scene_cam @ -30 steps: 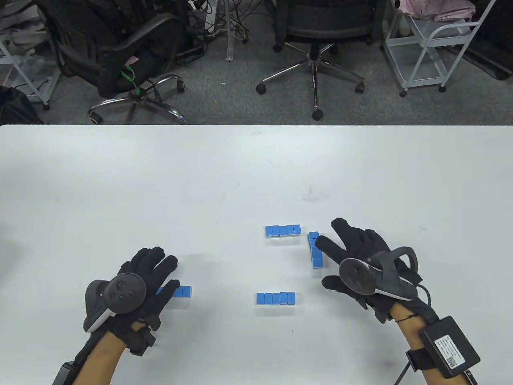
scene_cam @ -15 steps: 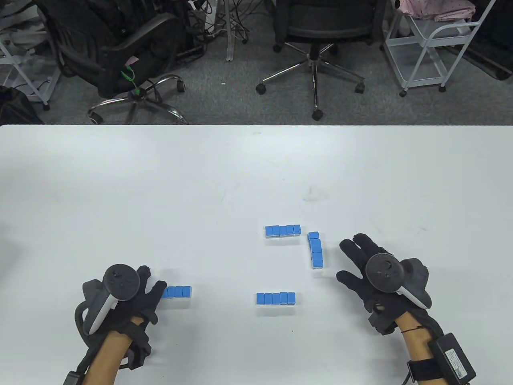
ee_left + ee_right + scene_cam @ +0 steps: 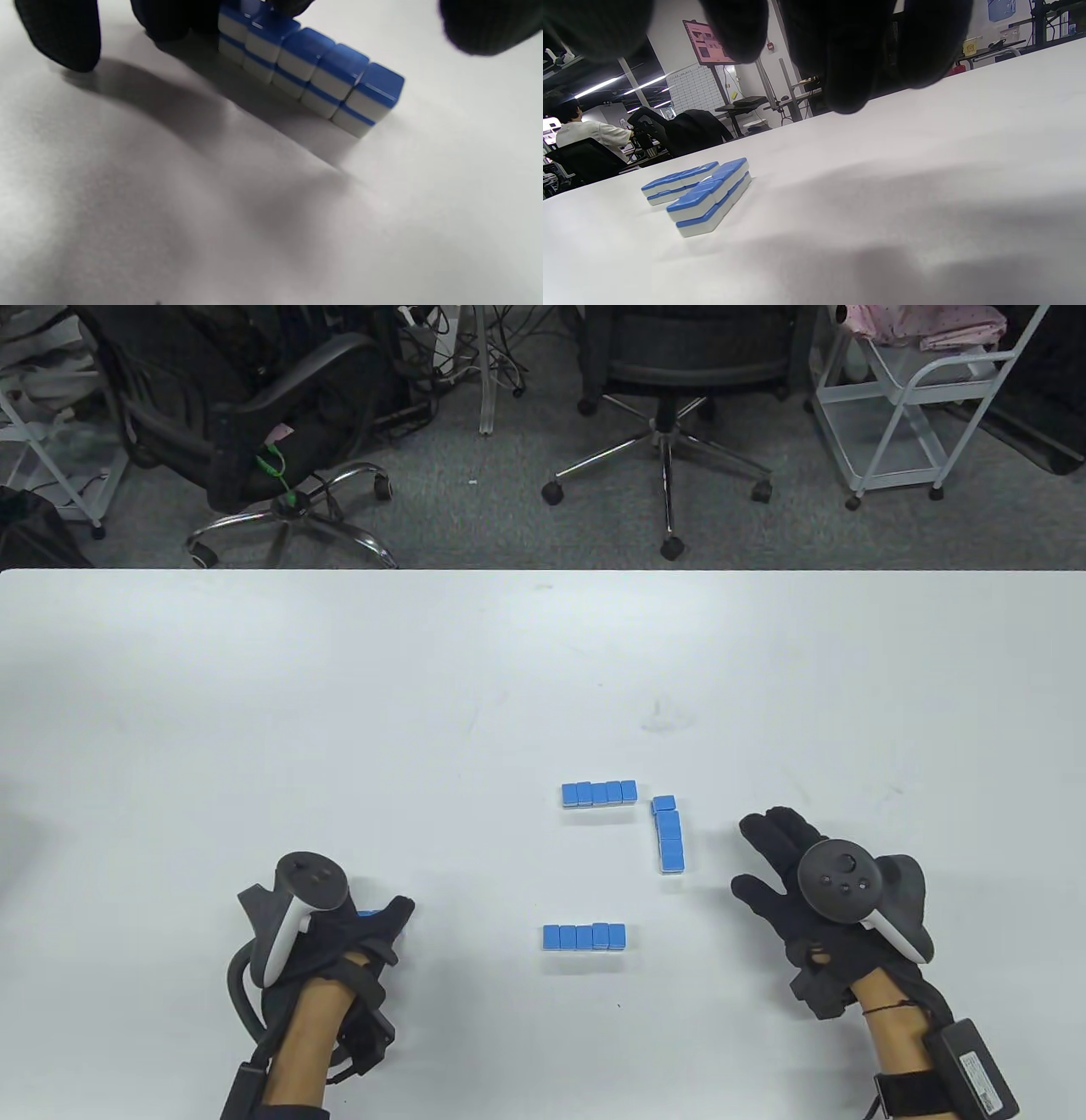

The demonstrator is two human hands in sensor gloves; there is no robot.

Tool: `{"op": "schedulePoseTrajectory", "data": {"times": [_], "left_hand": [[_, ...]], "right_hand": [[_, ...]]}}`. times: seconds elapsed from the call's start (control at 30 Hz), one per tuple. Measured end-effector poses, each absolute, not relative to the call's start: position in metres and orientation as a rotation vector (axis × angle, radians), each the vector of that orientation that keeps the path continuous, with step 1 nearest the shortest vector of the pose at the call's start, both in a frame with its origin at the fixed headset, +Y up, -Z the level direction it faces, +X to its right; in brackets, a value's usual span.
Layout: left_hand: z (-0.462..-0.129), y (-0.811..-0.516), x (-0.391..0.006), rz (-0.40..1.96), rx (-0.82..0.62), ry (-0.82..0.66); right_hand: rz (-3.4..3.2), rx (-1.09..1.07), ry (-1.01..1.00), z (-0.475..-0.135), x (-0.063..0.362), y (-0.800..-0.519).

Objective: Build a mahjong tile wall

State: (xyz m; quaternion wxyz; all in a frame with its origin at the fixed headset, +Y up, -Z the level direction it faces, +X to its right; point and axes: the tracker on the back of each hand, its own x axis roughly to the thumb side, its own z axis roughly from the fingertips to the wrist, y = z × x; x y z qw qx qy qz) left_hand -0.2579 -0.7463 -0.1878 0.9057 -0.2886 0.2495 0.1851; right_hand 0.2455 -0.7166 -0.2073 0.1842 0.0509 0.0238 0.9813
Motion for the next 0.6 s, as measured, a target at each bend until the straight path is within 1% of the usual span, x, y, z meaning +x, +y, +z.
{"op": "schedulePoseTrajectory", "data": {"times": [0.2, 0.6], "left_hand": [[-0.191, -0.749, -0.242, 0.300, -0.588, 0.542], [-0.197, -0.752, -0.224, 0.206, -0.563, 0.597]], "right_hand": [[2.754, 0.151, 0.082, -0.208, 0.246, -0.717], [2.731, 0.177, 0.109, -0.211, 0.244, -0.718]]}}
